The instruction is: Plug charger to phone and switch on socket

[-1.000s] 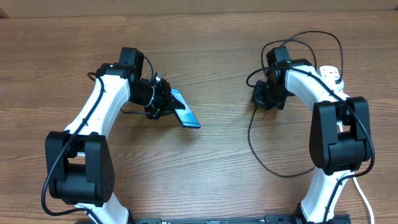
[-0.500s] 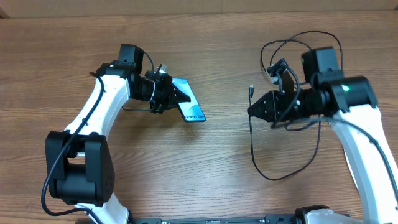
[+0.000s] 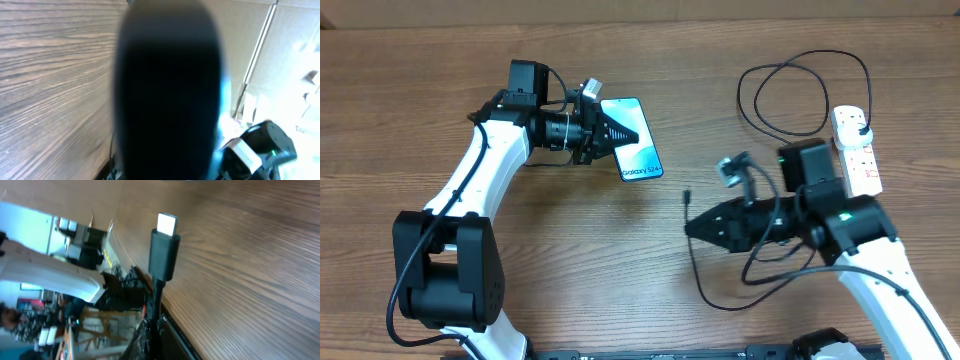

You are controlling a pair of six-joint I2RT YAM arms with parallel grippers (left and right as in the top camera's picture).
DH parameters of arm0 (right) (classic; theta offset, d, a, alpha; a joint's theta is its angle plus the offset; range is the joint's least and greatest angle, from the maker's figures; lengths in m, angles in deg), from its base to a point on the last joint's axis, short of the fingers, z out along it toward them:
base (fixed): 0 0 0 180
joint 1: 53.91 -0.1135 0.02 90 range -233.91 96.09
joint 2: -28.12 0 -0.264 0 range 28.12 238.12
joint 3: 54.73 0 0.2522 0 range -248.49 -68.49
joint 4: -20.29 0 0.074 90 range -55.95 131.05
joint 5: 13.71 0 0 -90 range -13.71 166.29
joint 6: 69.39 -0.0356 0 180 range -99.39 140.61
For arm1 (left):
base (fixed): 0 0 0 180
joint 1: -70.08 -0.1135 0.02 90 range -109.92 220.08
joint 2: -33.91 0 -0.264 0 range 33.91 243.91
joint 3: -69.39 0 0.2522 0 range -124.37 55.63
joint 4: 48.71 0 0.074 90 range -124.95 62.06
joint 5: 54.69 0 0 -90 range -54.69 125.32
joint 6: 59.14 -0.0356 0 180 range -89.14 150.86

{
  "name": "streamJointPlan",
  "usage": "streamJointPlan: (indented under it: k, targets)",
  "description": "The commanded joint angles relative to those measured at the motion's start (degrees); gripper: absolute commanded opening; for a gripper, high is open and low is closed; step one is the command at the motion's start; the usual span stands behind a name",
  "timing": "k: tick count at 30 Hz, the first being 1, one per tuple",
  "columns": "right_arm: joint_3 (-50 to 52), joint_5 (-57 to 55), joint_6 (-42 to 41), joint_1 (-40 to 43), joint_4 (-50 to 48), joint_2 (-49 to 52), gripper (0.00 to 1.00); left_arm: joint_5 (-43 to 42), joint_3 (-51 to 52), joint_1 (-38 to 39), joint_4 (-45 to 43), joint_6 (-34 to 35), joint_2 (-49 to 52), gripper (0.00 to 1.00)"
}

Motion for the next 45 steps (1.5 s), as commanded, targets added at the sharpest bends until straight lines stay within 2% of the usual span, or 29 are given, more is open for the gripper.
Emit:
streamJointPlan:
  k: [1, 7, 13, 25, 33, 39, 43, 45]
  targets:
    - [-0.3, -11.3, -8.5, -8.4, -5.1, -0.3, 0.04, -5.6, -1.2, 0.2, -0.3, -1.3, -0.8, 0.04]
    - [-0.3, -13.8, -14.6, -16.3, -12.7, 2.2, 0.04, -12.1, -1.2, 0.2, -0.2, -9.1, -0.8, 0.04]
    - [-0.3, -17.9, -19.2, -17.4, -13.3, 5.8, 0.04, -13.0, -1.2, 0.2, -0.2, -11.2, -0.8, 0.04]
    - [-0.3, -22.0, -18.9, -17.4, -14.0, 5.9, 0.04, -12.4, -1.2, 0.6, 1.7, -16.9, -0.8, 0.04]
    - [-0.3, -19.8, -12.6, -17.4, -13.4, 5.9, 0.04, -12.5, -1.2, 0.9, 1.7, -17.2, -0.8, 0.04]
    - [-0.3, -23.0, -11.1, -17.4, -12.6, 5.9, 0.04, -12.2, -1.2, 1.9, 1.7, -18.3, -0.8, 0.04]
    - [-0.6, -28.8, -9.6, -18.0, -10.6, 5.9, 0.04, -4.3, -1.2, 2.9, 3.0, -18.3, -0.8, 0.04]
    - [-0.9, -30.8, -9.2, -18.9, -9.7, 5.9, 0.04, -4.0, -1.2, 3.2, 3.8, -20.1, -0.8, 0.04]
